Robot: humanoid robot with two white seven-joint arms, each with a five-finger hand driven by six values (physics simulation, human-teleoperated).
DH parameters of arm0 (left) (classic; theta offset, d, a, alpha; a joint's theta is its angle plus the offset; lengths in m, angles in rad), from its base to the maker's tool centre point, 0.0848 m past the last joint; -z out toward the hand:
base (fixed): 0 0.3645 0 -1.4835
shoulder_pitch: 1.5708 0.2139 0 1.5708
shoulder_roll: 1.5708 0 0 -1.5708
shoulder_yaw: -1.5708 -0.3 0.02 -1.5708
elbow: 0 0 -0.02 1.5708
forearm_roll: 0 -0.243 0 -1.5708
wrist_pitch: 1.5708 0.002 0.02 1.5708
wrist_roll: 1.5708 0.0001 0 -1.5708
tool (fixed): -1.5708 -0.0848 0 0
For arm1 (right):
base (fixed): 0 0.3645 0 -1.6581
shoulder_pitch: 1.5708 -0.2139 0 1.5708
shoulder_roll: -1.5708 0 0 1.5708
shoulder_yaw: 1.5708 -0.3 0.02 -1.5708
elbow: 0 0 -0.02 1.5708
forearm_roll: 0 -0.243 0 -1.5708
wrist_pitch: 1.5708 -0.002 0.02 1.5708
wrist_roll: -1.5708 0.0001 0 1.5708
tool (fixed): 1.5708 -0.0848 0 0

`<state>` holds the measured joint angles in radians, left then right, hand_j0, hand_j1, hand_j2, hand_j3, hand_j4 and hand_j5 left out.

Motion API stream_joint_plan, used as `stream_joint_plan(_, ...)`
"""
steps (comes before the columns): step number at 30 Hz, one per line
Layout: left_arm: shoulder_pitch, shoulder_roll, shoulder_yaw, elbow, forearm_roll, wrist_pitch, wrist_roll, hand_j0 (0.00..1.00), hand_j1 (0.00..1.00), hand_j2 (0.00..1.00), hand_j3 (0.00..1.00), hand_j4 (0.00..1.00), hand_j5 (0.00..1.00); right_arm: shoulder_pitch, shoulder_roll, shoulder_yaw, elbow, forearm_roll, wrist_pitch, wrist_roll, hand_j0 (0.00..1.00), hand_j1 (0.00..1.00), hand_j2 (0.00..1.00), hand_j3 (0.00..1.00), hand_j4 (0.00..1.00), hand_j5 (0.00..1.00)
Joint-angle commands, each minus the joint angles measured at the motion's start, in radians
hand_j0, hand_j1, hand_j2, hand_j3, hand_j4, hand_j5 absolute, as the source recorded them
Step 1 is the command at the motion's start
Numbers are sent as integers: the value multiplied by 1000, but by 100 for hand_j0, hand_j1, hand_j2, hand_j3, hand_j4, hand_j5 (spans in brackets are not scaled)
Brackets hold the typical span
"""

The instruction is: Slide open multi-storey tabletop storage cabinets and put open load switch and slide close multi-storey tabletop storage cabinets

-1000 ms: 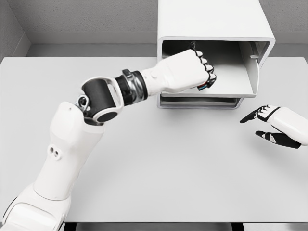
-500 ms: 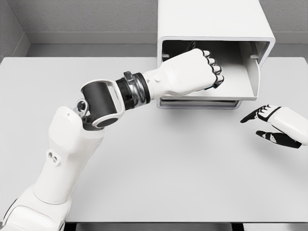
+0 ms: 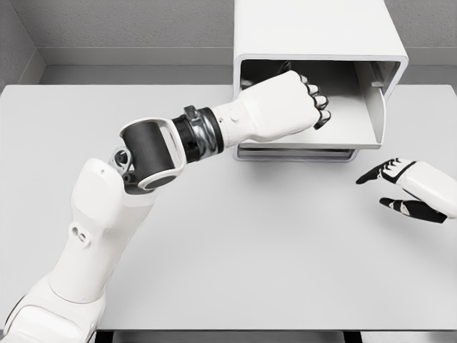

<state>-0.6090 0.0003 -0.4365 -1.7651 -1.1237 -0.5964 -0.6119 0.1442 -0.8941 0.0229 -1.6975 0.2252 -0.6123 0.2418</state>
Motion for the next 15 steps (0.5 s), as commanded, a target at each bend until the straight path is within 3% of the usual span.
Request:
stream_joint_plan(1, 0, 0, -1, -1, 5, 3, 1, 46, 46, 46, 46, 46, 46, 0, -2, 0, -1, -7, 1, -1, 70, 70, 70, 70, 70, 70)
stream_joint_plan(3, 0, 0, -1, -1, 5, 3, 1, 48, 48, 48, 48, 48, 48, 0, -2, 0, -1, -7, 1, -1, 70, 70, 70, 70, 70, 70)
stream_joint_plan(7, -5, 0, -1, 7, -36, 1, 1, 69, 69, 69, 69, 69, 69, 0, -2, 0, 1, -7, 1, 1, 72, 72, 72, 72, 72, 72)
stream_joint_plan(15, -6, 0, 4, 9, -38, 1, 1, 79, 79, 79, 79, 79, 79, -2, -2, 0, 2, -7, 1, 1, 73, 73, 73, 73, 73, 73)
